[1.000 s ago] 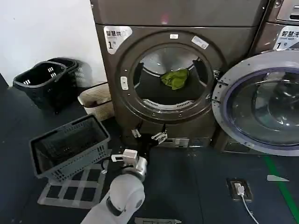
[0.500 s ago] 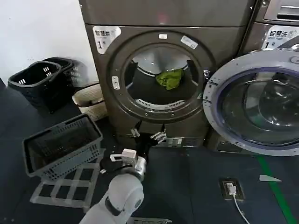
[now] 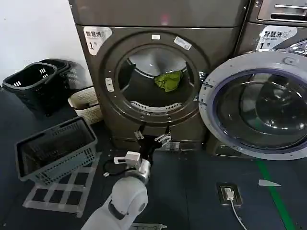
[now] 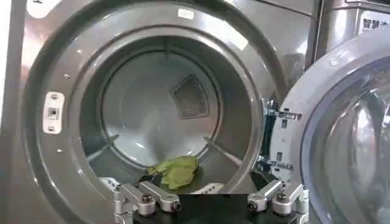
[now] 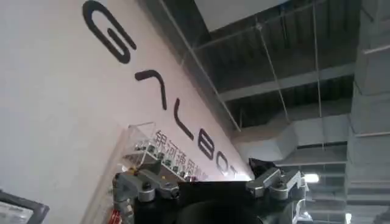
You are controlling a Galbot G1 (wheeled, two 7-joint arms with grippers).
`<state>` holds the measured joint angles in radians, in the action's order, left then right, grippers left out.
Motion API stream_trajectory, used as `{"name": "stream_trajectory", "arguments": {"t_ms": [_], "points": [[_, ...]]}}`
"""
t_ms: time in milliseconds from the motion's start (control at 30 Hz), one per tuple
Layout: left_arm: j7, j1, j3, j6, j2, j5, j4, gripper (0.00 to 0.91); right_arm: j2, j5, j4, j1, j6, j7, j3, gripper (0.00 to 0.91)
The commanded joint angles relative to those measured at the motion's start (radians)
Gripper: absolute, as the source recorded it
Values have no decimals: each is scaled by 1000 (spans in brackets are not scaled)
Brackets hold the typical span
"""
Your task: Grasp the clothes from the dryer.
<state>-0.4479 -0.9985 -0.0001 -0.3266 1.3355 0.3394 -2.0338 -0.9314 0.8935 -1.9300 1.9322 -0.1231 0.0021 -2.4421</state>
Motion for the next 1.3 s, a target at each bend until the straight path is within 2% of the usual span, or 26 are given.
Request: {"name": "stream_trajectory", "arguments": {"t_ms": [33, 633, 1300], "points": [[-1, 0, -7, 0, 0, 1, -1, 907, -1, 0, -1, 0, 4, 0, 0, 907], [-3, 15, -38, -2, 18, 5, 8, 907, 7, 25, -7, 0, 40, -34, 13, 907], [-9, 17, -70, 4, 25, -14, 31, 907, 21, 29, -6, -4, 46, -39, 21, 907]]}}
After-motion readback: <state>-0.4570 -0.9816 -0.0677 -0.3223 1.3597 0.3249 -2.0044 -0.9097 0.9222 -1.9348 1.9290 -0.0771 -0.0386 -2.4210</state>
